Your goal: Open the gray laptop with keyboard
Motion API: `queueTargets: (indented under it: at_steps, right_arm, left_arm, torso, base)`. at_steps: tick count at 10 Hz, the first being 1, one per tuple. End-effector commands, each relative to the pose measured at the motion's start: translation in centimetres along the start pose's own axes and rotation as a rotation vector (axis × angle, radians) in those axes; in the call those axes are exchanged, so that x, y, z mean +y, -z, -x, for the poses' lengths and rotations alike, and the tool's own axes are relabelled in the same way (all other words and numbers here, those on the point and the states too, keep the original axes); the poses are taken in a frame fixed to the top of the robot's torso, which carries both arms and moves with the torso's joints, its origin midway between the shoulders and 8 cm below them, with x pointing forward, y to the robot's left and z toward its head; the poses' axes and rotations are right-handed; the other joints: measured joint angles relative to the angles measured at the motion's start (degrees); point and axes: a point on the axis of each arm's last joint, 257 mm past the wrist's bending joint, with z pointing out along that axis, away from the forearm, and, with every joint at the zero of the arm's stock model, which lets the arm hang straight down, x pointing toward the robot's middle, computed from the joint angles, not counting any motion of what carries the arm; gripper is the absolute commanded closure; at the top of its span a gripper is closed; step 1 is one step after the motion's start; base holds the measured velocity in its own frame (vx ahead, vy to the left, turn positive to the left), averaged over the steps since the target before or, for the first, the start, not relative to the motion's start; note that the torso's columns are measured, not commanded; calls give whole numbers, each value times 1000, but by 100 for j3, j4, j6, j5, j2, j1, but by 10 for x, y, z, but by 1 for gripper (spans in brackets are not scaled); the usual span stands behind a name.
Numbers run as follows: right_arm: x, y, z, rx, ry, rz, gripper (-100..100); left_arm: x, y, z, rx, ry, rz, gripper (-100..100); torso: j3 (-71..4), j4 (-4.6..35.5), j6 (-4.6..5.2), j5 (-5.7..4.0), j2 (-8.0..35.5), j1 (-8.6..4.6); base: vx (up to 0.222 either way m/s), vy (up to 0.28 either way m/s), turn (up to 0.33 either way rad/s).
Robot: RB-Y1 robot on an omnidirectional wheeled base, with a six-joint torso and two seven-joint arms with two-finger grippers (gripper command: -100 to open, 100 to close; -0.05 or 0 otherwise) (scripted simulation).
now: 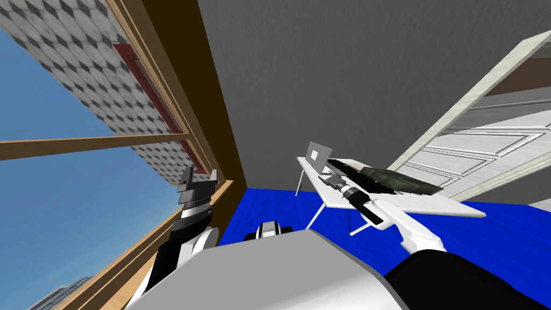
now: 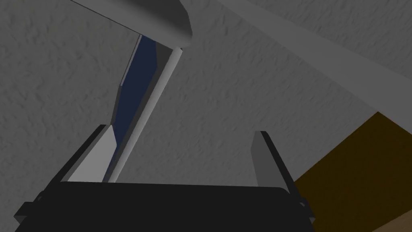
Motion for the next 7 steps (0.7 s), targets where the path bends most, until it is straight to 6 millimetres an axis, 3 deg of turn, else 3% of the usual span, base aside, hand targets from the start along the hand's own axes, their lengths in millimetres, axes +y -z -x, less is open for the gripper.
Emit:
queueTargets:
  at_steps: [1,6,7]
  right_arm:
    - [-34,-4,-7,41,98,-47,-100]
    - [-94,-5,-11,110,270,-132,-100]
    - [-86,-7,-7,100,250,-118,-100]
  left_arm:
    - [0,0,0,0,0,0,0]
    - [0,0,0,0,0,0,0]
    - [0,0,0,0,0,0,0]
  torso:
    - [-4,-2,-1,3,-8,10]
    - [0,0,0,4,-1,15]
    - [-5,-2,-2,6,-6,12]
  base:
    - [116,102,-59]
    - [102,109,-54]
    - [45,48,-10]
